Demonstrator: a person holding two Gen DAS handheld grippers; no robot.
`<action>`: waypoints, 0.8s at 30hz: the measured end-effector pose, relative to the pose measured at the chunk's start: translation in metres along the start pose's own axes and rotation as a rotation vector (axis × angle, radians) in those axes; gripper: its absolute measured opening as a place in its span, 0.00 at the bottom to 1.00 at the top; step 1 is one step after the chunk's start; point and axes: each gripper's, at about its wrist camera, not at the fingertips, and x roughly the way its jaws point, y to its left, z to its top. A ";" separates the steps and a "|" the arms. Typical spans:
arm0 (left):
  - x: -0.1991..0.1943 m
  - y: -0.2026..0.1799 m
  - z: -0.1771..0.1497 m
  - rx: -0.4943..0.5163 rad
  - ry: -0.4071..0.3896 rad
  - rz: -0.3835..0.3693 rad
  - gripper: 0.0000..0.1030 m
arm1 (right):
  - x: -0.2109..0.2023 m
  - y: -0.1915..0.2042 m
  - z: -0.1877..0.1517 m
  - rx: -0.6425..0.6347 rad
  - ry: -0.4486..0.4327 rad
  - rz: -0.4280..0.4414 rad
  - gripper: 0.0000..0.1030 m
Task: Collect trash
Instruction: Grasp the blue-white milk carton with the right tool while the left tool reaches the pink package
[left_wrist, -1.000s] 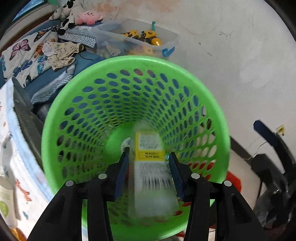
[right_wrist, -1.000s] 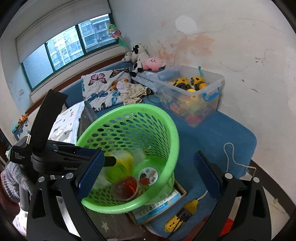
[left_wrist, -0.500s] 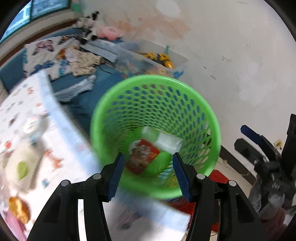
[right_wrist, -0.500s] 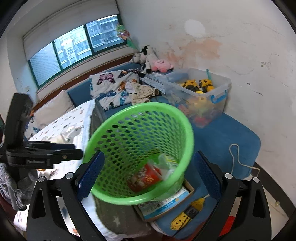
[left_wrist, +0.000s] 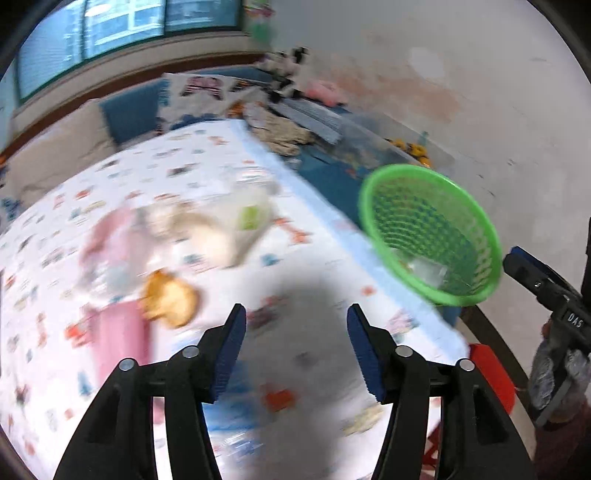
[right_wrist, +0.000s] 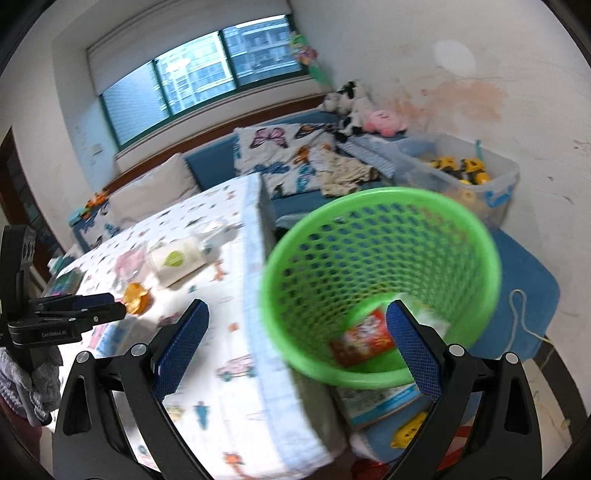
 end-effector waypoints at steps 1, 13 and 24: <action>-0.003 0.008 -0.003 -0.011 -0.005 0.011 0.55 | 0.002 0.005 -0.001 -0.004 0.004 0.009 0.93; -0.040 0.104 -0.054 -0.185 -0.045 0.131 0.60 | 0.040 0.097 -0.015 -0.089 0.113 0.178 0.91; -0.052 0.142 -0.081 -0.260 -0.051 0.145 0.60 | 0.090 0.183 -0.037 -0.126 0.299 0.285 0.89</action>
